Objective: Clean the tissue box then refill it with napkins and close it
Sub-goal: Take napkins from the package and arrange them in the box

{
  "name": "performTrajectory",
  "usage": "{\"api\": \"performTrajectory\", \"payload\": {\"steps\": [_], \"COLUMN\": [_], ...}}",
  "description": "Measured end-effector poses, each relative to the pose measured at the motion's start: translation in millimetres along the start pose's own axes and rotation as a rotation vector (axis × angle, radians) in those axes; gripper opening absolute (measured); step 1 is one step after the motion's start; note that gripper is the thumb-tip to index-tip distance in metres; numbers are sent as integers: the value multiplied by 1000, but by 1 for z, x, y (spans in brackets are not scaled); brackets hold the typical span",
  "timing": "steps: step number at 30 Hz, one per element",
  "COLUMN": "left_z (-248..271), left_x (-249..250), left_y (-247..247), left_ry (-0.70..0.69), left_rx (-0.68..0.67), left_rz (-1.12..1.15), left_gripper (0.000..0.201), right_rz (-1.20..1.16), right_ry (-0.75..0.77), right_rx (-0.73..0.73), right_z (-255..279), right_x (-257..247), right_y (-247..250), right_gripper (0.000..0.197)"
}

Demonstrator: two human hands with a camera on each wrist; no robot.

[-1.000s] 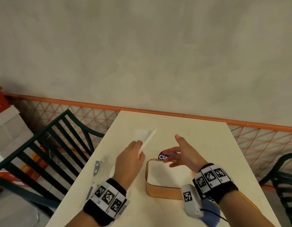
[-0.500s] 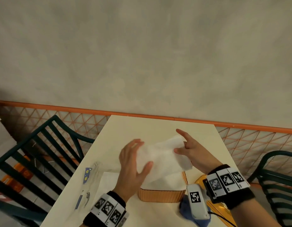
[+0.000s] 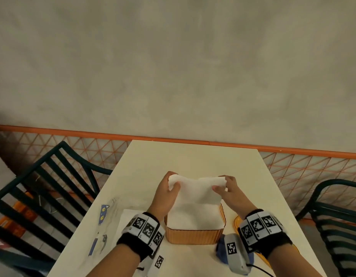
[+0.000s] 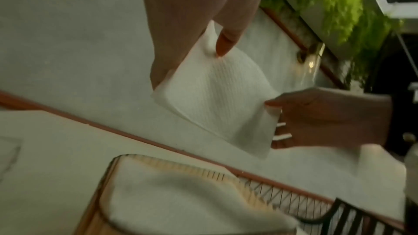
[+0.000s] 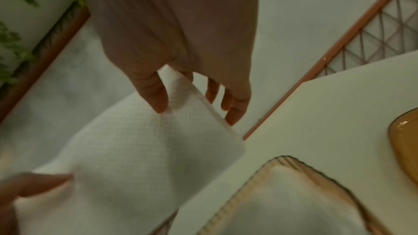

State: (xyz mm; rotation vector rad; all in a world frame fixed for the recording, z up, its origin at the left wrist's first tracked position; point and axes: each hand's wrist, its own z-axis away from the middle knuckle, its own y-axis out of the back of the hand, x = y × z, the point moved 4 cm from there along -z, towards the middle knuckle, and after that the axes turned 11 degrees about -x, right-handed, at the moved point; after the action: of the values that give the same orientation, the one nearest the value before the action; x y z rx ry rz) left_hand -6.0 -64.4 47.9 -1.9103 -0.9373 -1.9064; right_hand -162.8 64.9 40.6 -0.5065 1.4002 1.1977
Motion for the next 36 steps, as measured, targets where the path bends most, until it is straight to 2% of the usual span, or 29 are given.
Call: {"api": "performTrajectory", "payload": {"steps": [2,4,6,9,12,17,21,24,29,36], "left_z": [2,7,13,20,19,12,-5,-16,-4,-2], "left_x": [-7,-20,-36,-61,-71,-75,-58,-59,-78,-79], "left_y": [-4,-8,-13,-24,-26,-31,-15,-12,-20,-28], "left_ry": [-43,-43,2,141,170,245,194,278,472,405], "left_rx": [22,72,95,69,79,4,77,12,-156,-196], "left_rz": [-48,-47,-30,-17,-20,-99,-137,-186,-342,-730], "left_gripper": [20,30,35,37,38,38,31,45,67,69], "right_rz": [54,31,43,98,90,145,105,59,206,322], "right_ry": [66,108,59,-26,-31,-74,-75,-156,-339,-287], "right_rx": [35,26,19,14,34,12,125,122,-3,10], "right_z": [-2,-2,-4,-7,-11,-17,-27,-33,-29,-23], "right_x": [7,18,35,58,59,49,34,33,63,67], "right_y": [-1,-5,-12,-23,-28,-30,-11,-4,-21,-37], "right_gripper": [35,27,24,18,12,26,24,27,50,60]}}
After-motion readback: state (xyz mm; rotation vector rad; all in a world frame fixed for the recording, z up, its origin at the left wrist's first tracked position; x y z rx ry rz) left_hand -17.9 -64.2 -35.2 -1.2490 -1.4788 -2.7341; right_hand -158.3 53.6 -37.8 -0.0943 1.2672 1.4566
